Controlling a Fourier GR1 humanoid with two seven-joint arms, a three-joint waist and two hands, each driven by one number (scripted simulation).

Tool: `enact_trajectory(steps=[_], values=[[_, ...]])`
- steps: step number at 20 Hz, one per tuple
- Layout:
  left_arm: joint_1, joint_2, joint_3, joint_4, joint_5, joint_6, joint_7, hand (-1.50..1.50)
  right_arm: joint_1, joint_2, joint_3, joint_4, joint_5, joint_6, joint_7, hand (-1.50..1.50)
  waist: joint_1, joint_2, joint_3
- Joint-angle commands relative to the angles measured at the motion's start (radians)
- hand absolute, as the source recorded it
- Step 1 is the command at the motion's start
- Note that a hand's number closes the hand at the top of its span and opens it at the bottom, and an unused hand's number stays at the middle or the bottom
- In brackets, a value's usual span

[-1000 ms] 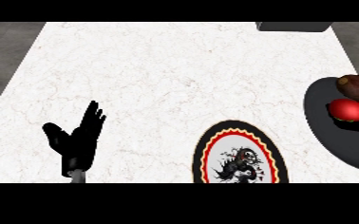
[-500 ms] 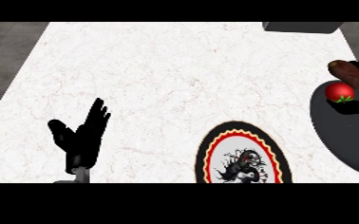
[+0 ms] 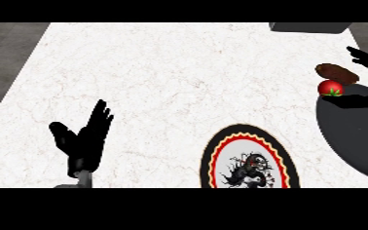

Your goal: Pick the tomato from the plate and place it in the pan

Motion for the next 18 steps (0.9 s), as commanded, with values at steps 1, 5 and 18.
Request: enact_trajectory(steps=[1, 5, 18], values=[[0.003, 0.003, 0.009, -0.002, -0.004, 0.013, 0.004, 0.00, -0.035, -0.004, -0.114, 0.048, -0.147, 0.182, -0.116, -1.50, -0.013, -0.003, 0.001], [0.001, 0.008, 0.024, 0.034, 0.001, -0.008, -0.037, 0.00, -0.041, -0.073, -0.177, 0.131, -0.221, 0.388, -0.127, -1.50, -0.021, -0.003, -0.002], [0.014, 0.016, 0.047, 0.013, 0.016, -0.005, -0.017, 0.00, 0.147, -0.241, -0.224, 0.174, -0.315, 0.954, -0.290, -1.50, -0.048, -0.010, 0.000]])
